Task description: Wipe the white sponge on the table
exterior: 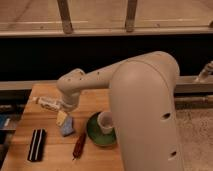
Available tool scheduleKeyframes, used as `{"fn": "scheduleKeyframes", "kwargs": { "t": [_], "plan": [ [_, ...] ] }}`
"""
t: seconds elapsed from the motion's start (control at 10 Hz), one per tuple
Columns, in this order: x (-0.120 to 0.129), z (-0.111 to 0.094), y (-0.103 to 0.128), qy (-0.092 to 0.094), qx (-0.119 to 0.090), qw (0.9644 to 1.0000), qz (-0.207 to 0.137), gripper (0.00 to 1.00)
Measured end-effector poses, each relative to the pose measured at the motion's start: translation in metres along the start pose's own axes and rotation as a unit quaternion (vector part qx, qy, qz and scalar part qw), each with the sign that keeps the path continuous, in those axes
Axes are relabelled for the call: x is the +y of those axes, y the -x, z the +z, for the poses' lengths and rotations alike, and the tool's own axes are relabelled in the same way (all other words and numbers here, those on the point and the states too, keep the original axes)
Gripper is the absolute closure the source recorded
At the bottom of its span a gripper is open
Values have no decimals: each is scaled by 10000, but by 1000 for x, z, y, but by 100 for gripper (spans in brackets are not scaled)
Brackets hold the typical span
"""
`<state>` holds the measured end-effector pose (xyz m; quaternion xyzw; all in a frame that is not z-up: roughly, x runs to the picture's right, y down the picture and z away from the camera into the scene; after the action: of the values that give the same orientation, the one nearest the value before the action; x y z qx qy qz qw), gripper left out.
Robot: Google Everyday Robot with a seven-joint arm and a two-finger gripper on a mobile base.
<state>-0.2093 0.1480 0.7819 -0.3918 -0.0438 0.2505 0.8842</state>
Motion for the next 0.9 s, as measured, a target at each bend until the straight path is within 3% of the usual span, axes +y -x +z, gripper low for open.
{"fn": "scheduleKeyframes", "kwargs": {
  "t": [0.4,0.9],
  "plan": [
    [-12,23,-4,86,150,9997,190,20],
    [-15,47,1,399,83,9989,210,20]
  ]
}}
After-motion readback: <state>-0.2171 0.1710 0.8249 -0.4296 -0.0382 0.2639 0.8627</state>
